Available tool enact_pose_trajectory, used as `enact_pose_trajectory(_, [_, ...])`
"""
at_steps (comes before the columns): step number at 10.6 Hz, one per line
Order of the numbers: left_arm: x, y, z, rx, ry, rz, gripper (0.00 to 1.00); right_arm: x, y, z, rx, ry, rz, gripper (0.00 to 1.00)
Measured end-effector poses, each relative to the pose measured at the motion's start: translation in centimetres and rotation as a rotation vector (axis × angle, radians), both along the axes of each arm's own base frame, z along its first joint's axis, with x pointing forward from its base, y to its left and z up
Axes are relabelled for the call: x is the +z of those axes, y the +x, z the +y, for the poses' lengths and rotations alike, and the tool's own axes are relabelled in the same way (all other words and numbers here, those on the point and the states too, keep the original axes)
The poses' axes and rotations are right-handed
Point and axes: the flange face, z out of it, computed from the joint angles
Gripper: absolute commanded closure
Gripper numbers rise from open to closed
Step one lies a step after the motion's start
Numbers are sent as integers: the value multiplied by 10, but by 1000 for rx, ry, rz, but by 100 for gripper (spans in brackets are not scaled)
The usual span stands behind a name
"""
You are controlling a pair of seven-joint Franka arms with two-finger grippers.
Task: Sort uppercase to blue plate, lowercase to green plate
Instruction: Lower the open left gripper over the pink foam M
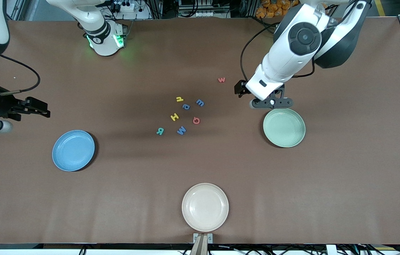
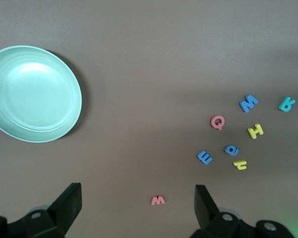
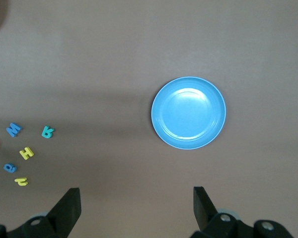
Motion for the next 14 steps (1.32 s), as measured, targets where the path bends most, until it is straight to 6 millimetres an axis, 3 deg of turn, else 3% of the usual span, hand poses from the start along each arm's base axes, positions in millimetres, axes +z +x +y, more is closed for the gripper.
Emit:
enact_pose_trajectory(2, [-15, 10, 3, 69, 4, 9, 0, -21, 8, 27, 11, -5, 21, 0])
enact_pose_trajectory(3, [-33, 16, 0, 103, 18, 6, 0, -28, 12, 38, -6, -9, 21, 0])
enact_pose_trajectory(5, [-85, 14, -29, 154, 64, 15, 0, -36, 17, 41, -22, -10, 3, 0])
enact_pose_trajectory(7, [-121, -2, -63, 159, 70, 46, 0, -42, 17, 38, -36, -11, 2, 0])
enact_pose_trajectory(9, [-131, -18, -83, 182, 78, 56, 0, -50, 15, 36, -48, -14, 21, 0])
enact_pose_trajectory(12, [-151, -53, -107, 205, 92, 60, 0, -62, 13, 37, -94, -18, 36, 0])
enact_pose_trajectory(14, [-178, -80, -108, 189, 106, 64, 0, -67, 13, 51, -124, -21, 23, 0])
